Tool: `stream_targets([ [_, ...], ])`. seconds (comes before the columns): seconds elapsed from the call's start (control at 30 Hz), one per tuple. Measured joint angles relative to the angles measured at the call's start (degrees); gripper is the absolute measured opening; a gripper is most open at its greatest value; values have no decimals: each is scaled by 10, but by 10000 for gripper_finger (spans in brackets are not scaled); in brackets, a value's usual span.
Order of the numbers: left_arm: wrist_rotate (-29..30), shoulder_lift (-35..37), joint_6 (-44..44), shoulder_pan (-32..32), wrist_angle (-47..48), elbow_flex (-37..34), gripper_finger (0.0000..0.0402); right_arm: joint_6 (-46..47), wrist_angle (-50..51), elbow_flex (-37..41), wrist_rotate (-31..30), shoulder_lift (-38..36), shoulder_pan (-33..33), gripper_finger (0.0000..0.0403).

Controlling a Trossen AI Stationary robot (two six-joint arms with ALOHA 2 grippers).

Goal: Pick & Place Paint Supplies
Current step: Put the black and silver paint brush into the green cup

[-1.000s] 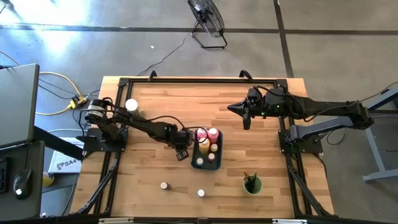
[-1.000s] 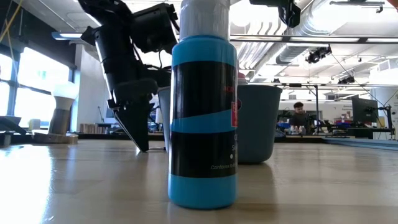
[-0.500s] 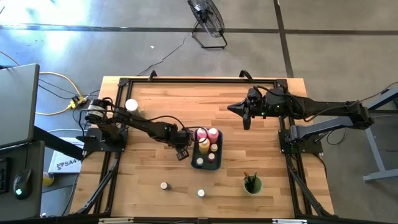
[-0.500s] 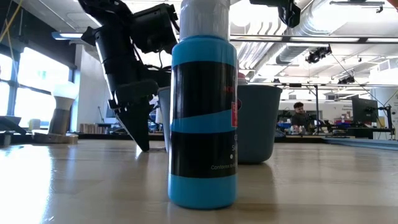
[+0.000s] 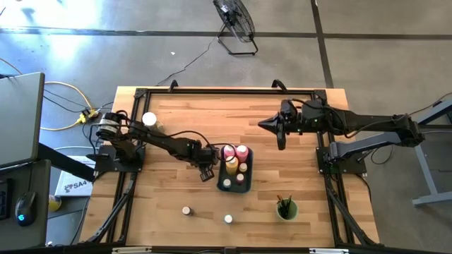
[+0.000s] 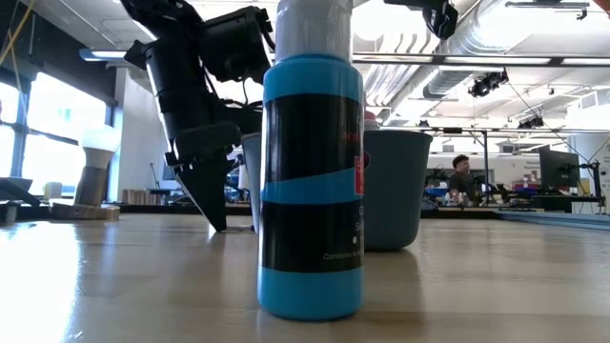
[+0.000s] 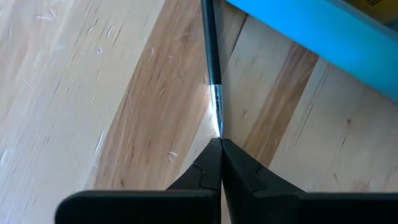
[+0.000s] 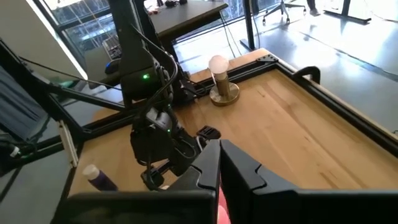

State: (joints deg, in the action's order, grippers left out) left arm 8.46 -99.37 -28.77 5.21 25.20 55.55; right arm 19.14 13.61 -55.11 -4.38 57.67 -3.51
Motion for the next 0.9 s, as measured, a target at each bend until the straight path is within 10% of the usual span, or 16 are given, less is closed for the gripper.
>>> stream_targets([
  [0.9,0,1,-106,0,-23,-2,0,-103,-1,0,3,0,-3,4],
])
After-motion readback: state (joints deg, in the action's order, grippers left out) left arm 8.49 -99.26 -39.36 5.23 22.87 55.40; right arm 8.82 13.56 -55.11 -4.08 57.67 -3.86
